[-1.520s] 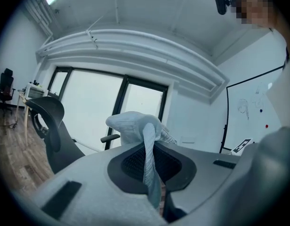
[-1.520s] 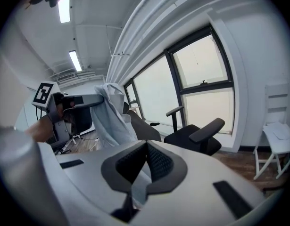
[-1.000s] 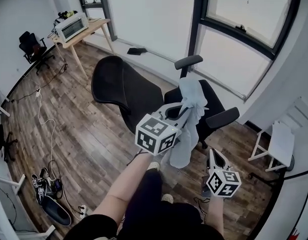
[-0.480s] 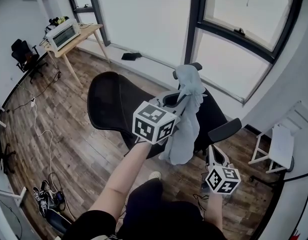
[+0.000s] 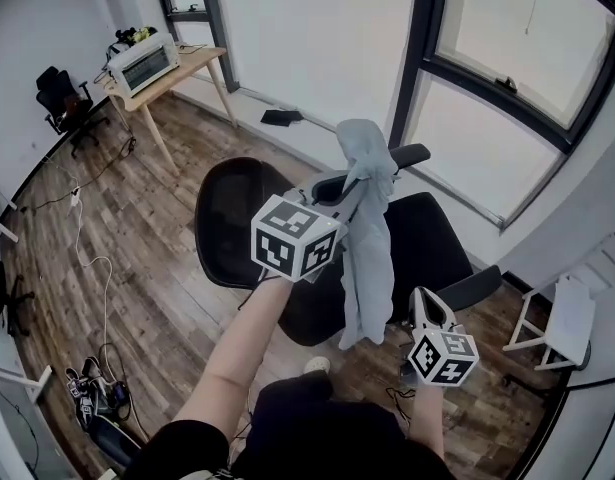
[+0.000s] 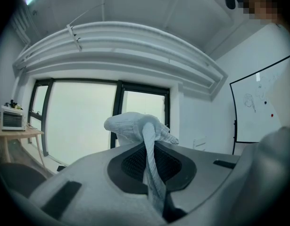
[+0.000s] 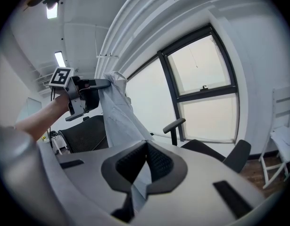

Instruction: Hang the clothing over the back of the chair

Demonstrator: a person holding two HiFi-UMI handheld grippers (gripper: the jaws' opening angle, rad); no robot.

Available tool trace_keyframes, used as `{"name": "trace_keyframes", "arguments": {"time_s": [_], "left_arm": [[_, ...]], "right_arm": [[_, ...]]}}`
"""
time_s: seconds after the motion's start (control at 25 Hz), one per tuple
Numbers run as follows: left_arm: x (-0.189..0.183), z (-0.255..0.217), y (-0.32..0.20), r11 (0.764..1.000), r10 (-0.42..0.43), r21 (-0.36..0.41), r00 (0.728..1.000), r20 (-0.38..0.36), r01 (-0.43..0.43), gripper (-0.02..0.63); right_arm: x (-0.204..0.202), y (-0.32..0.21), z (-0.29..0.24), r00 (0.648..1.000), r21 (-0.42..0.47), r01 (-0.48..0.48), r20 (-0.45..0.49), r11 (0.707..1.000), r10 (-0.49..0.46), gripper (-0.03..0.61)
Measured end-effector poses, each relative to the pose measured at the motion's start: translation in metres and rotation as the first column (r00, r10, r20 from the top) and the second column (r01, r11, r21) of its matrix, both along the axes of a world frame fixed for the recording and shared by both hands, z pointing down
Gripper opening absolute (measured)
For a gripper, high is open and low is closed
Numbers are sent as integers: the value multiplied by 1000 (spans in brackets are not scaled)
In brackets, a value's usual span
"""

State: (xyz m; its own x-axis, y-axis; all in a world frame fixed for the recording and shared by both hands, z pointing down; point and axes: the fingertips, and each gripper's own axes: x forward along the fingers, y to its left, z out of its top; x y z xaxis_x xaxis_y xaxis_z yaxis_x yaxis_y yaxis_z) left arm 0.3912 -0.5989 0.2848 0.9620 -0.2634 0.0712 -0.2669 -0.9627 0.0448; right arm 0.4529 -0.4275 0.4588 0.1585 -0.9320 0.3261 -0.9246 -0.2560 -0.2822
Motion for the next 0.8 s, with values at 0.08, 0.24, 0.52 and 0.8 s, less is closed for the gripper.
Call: {"name": "trace_keyframes", "arguments": {"time_s": [0.08,0.24,0.52,0.8], "left_arm": [[-12,-1,-16,1000,-25,0,1000,-2,25,18],[-39,-4,-46,997,-71,16,997,-6,71,18],[-89,-20,-93,984,-166,54,986,-27,167,18],[-151,-55,-106,968,-220,100,969,-113,231,18]], "right_arm": [[-6,-15,1,1000,-2,18,-3,1000,-18,0],[-20,-48,3,998,1,56,-3,998,-56,0],[-47,-102,3,992,12,128,1,992,-128,0],[-78,-148,6,979,25,204,-7,979,-204,0]]}}
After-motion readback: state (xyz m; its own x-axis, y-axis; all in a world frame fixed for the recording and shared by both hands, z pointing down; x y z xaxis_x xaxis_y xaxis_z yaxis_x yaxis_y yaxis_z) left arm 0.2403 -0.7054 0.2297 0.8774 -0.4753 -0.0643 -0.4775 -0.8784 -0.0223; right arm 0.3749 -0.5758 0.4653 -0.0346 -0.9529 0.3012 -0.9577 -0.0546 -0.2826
